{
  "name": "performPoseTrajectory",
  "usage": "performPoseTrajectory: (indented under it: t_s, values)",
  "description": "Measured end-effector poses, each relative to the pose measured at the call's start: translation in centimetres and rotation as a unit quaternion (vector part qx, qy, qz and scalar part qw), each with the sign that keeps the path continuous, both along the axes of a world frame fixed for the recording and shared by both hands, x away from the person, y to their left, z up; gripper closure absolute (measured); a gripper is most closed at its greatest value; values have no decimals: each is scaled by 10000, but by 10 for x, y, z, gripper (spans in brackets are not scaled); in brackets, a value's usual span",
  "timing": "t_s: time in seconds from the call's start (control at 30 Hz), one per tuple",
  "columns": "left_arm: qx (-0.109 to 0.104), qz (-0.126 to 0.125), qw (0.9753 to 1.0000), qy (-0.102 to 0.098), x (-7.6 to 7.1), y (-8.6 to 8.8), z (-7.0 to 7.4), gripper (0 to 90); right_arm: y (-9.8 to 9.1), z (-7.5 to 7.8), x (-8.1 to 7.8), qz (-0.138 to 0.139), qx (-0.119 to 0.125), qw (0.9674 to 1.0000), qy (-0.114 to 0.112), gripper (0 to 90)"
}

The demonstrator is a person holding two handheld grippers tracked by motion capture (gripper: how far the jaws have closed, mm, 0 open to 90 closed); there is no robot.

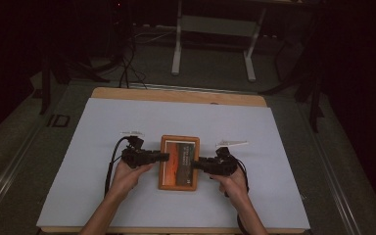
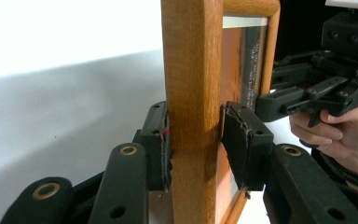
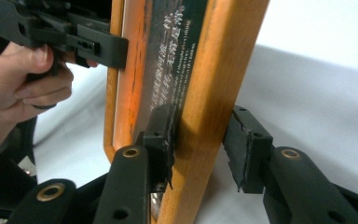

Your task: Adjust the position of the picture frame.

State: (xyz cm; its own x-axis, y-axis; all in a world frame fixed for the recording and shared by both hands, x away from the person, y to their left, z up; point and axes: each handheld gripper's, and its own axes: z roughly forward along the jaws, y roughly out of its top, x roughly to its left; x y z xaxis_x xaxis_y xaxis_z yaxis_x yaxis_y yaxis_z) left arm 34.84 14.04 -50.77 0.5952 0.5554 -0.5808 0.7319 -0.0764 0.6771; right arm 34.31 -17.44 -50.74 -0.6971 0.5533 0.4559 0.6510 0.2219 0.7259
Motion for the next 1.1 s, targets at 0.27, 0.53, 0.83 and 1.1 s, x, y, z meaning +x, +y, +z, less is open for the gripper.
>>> performPoseTrajectory:
  t_s: [0.27, 0.53, 0.83, 1.1]
  values:
    - [39, 168, 9993, 339, 15, -3, -15, 578, 3, -9, 9, -295, -90, 9994, 146, 582]
    - [178, 238, 9979, 568, 25, -4, -30, 532, 6, -24, 20, -500, -29, 9974, 524, 535]
    - [280, 272, 9981, 474, 26, 3, -28, 412, 6, -27, 20, -500, -70, 9973, 529, 519]
    - [655, 503, 9965, 150, 10, 13, -19, 403, -7, -17, 19, -732, -42, 9968, 309, 468]
